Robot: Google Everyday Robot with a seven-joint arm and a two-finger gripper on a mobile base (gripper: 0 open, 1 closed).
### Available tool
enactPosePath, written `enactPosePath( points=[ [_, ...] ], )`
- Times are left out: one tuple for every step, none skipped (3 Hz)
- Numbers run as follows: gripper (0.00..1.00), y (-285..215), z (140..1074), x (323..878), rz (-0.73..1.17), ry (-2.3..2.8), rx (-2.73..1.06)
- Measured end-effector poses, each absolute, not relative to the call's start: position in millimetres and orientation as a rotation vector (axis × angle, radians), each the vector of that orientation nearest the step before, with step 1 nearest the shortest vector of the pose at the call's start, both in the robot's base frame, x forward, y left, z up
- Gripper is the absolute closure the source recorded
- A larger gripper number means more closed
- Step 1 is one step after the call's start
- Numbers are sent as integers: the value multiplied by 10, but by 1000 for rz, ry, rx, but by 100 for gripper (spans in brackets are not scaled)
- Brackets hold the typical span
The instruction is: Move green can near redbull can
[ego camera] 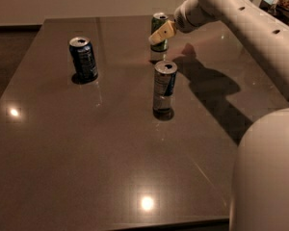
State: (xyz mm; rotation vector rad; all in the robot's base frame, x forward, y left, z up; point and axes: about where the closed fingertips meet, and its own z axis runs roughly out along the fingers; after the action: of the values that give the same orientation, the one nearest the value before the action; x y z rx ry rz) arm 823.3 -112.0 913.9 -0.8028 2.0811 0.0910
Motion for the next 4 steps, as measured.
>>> enactPosePath(
  points=[
    [0,-1049,9073,8357,125,2076,-794],
    [0,-1045,9016,8518,145,2070,-752],
    [15,-1006,9028,8638,156,2051,-710],
    [46,-938,9095,8671,168,2021,-684]
  ],
)
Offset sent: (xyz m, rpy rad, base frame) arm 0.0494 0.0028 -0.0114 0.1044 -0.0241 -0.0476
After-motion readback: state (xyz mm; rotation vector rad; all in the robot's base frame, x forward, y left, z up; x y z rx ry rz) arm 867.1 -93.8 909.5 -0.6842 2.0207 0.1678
